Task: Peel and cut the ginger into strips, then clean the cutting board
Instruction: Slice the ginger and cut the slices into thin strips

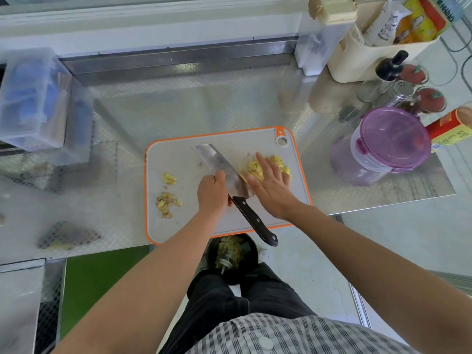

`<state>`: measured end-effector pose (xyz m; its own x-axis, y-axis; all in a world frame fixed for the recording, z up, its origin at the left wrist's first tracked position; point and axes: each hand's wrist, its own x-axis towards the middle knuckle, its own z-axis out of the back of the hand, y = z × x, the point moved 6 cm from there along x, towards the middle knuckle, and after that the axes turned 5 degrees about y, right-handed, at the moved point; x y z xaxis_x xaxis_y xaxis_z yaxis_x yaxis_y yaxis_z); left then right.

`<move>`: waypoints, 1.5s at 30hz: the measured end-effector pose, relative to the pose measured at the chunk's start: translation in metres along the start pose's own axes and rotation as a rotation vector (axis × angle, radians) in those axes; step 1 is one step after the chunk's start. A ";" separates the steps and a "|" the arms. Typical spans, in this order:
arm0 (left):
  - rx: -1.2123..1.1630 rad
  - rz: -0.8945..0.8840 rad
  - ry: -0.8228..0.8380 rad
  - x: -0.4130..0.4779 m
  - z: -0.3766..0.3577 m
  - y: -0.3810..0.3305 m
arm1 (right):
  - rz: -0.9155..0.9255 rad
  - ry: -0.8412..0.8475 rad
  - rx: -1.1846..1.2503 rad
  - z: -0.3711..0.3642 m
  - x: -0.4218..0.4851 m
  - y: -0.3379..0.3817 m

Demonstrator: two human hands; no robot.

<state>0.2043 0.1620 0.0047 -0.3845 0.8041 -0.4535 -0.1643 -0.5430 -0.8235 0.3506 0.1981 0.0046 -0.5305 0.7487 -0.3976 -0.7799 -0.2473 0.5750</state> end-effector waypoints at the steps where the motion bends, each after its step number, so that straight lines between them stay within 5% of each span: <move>1: 0.012 -0.008 -0.005 -0.001 0.000 -0.001 | -0.039 -0.043 0.024 0.004 0.000 -0.004; 5: 0.014 -0.009 0.023 0.000 -0.002 -0.003 | 0.102 0.014 0.021 0.000 -0.005 0.012; 8: 0.035 -0.019 0.019 0.000 -0.004 -0.004 | -0.053 0.023 0.009 -0.002 -0.003 0.003; 13: 0.097 -0.040 -0.006 -0.003 -0.003 -0.008 | 0.054 0.076 -0.039 -0.005 -0.010 0.014; 15: 0.124 -0.020 -0.045 -0.005 0.001 -0.006 | -0.079 -0.017 -0.010 0.006 -0.011 0.002; 17: 0.125 0.000 -0.086 -0.002 0.006 -0.003 | -0.010 -0.119 0.017 0.017 -0.018 0.006; 22: 0.099 0.019 -0.132 0.004 0.005 -0.009 | 0.082 0.019 -0.172 0.003 -0.023 0.023; 27: 0.139 -0.257 -0.028 -0.007 -0.018 -0.036 | -0.104 -0.099 0.440 0.015 -0.032 0.007; 29: 0.323 -0.398 -0.034 -0.015 -0.026 -0.035 | -0.198 -0.076 0.913 0.013 -0.035 0.002; 32: 0.695 -0.623 0.008 -0.030 -0.045 -0.032 | -0.268 -0.070 1.291 0.012 -0.040 -0.005; 36: 0.892 -0.445 0.073 -0.024 -0.048 -0.015 | -0.277 -0.090 1.448 0.011 -0.050 -0.015; 40: 0.943 -0.586 0.126 -0.031 -0.054 -0.019 | -0.288 -0.094 1.474 0.014 -0.054 -0.020; 45: 0.913 -0.479 0.106 -0.026 -0.048 -0.013 | -0.312 -0.099 1.399 0.016 -0.052 -0.018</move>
<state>0.2597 0.1598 0.0108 -0.0230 0.9774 -0.2102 -0.9219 -0.1021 -0.3738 0.3980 0.1736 0.0262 -0.3314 0.7119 -0.6192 0.1341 0.6851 0.7160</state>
